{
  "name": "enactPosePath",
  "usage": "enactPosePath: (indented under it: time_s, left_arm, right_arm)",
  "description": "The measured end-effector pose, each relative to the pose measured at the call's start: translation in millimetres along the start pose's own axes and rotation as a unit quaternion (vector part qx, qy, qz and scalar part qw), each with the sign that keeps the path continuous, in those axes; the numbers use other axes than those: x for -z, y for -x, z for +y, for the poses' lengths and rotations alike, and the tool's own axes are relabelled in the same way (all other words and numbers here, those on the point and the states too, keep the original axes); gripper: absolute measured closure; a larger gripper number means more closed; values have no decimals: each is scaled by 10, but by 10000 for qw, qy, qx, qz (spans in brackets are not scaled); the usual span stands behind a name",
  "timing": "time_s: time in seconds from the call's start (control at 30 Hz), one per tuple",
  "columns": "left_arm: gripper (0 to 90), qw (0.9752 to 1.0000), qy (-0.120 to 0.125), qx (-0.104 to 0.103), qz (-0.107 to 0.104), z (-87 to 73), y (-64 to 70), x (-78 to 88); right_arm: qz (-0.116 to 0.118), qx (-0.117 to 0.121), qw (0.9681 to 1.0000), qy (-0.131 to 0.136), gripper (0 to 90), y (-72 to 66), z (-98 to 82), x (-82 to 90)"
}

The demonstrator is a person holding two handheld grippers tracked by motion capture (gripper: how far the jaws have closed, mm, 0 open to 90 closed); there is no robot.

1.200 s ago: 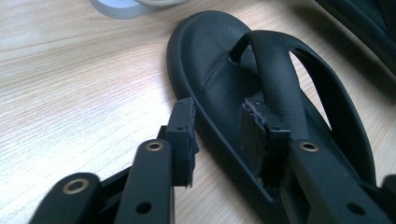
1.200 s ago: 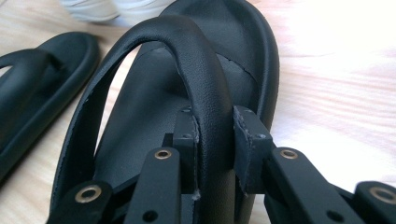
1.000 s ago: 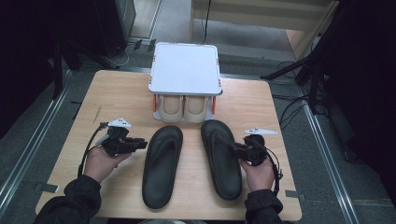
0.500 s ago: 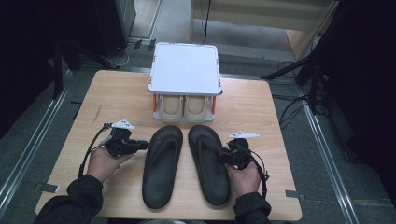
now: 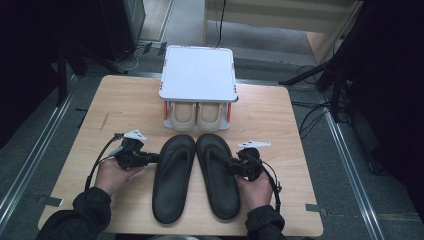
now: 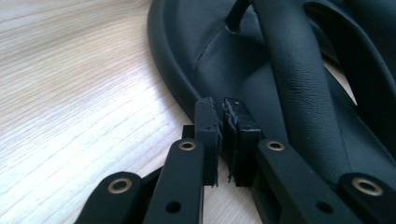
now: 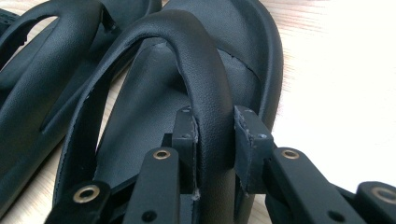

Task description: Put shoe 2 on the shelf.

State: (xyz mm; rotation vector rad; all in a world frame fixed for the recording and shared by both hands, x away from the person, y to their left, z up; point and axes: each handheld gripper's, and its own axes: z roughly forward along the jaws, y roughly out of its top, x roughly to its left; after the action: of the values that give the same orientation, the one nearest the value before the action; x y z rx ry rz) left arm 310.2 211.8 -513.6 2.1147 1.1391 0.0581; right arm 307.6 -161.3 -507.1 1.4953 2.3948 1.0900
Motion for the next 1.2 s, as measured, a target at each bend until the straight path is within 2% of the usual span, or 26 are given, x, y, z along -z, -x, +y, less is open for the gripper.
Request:
enactPosePath:
  time_s: [0.2,0.3,0.6,1.2]
  left_arm:
    - [900,9996,-213,167,40,-40,-30,-34]
    - [900,9994,-318,141,27,-43,-13,-71]
    - [900,9994,-316,161,49,-48,-2,-71]
    - [900,9992,-351,42,-188,-70,123,-85]
  right_arm:
    - [11,25,10000,10,729,-9,0,-11]
    - [-3,40,10000,1,729,-22,0,-15]
    - [9,65,10000,0,729,-39,3,-30]
    - [74,69,9999,47,721,-97,-10,-67]
